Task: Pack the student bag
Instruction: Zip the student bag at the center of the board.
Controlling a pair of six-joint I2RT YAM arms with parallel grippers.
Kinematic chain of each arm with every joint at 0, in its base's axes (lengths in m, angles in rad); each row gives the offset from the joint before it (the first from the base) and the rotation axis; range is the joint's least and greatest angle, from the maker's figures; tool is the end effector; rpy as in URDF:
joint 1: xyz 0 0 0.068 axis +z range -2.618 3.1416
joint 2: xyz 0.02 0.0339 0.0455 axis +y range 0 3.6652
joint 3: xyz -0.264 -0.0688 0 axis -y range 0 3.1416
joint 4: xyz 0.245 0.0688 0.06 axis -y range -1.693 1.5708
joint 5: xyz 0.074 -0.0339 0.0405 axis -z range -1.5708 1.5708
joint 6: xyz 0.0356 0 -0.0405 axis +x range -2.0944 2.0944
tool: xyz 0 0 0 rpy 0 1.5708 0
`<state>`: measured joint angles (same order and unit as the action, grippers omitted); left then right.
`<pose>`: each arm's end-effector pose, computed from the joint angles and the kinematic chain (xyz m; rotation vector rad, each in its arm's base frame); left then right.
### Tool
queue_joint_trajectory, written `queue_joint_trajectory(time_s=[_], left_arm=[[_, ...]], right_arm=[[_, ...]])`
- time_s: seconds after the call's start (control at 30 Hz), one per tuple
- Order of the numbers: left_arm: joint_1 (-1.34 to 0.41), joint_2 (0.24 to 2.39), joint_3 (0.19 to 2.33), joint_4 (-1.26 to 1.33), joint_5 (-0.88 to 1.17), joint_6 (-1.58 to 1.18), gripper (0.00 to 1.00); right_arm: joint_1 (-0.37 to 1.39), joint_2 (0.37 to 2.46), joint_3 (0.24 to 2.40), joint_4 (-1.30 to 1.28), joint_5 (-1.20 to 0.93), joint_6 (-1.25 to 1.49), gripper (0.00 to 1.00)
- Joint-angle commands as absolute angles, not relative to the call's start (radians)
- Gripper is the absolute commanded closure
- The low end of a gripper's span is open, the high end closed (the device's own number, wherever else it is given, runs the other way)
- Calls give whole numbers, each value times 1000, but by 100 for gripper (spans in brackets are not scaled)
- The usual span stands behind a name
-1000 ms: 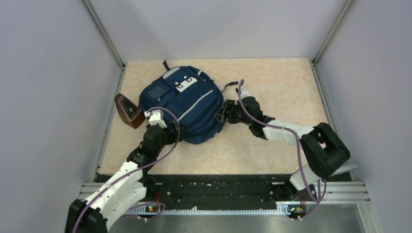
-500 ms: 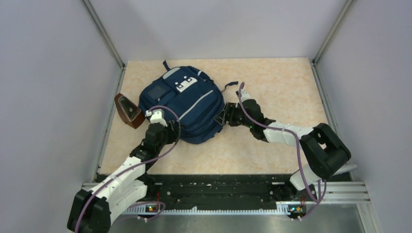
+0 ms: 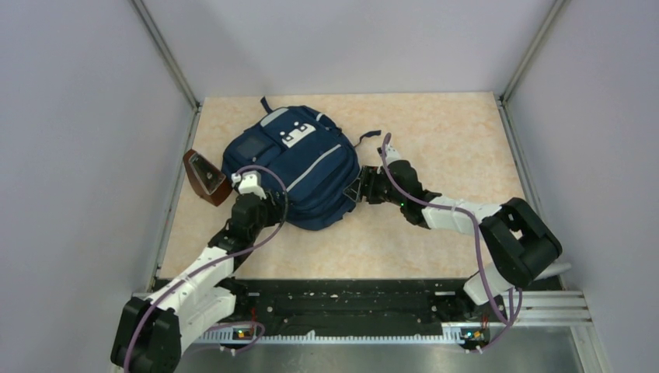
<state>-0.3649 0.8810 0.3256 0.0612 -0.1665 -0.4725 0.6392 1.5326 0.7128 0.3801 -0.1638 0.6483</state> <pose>0.1776 -0.0615 0.1872 -0.2146 2.0645 -0.3452 0.2531 0.1954 0.1927 -0.1019 2.1434 0.9570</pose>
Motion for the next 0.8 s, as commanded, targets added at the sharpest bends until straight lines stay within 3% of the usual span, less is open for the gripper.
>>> queue_joint_trajectory(time_s=[0.0,0.2,0.43,0.63,0.77], left_arm=[[-353,917,374,152,-135,-462,61],[-346,942,375,178,-111,-448,70],[-347,937,375,174,-72,-376,100],[-345,923,389,121,-41,-329,100],[-347,902,390,114,95,-288,100]], right_arm=[[646,1510,713,430,-176,648,36],[646,1514,713,425,-175,644,36],[646,1530,715,431,-176,643,37],[646,1540,716,438,-183,647,37],[646,1540,719,439,-185,649,37]])
